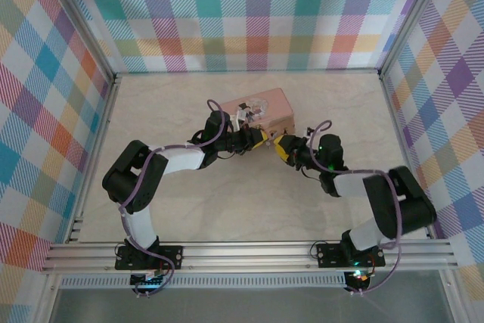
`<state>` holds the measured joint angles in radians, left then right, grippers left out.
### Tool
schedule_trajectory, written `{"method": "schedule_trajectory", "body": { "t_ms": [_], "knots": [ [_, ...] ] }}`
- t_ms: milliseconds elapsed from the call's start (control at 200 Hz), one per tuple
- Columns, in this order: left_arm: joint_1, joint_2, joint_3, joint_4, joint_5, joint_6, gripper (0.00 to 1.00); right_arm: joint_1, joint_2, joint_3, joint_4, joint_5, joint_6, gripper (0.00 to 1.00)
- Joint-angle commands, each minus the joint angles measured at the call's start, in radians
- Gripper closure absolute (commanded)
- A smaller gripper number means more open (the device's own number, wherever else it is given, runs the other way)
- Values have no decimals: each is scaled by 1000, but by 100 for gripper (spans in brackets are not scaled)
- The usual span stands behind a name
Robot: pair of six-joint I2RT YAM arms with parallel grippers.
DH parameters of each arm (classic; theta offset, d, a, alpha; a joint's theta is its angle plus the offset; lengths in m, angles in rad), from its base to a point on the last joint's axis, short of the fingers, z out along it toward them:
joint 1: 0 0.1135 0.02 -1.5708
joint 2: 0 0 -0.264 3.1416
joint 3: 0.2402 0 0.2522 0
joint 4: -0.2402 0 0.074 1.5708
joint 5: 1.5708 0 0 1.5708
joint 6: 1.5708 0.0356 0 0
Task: Unlock a padlock with a key
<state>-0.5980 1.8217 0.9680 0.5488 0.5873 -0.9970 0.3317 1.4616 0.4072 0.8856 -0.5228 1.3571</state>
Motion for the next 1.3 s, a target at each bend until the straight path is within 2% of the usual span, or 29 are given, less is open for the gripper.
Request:
{"method": "schedule_trajectory", "body": {
  "t_ms": [0,200,405,585,860,1295],
  "knots": [
    [-6,-47,12,15,54,6,96,-7,-129,41,-365,13,-238,62],
    [-5,-51,15,9,58,7,95,0,-296,205,-903,138,-610,63],
    [-5,-51,14,23,65,-5,95,59,-279,360,-1176,279,-918,62],
    [-5,-60,17,10,69,-3,94,131,-239,434,-1215,360,-1069,63],
    [-5,-65,18,3,74,-2,94,242,-114,544,-1232,500,-1193,61],
    [-4,-69,18,3,84,-2,94,298,5,647,-1250,603,-1259,54]
  ]
}}
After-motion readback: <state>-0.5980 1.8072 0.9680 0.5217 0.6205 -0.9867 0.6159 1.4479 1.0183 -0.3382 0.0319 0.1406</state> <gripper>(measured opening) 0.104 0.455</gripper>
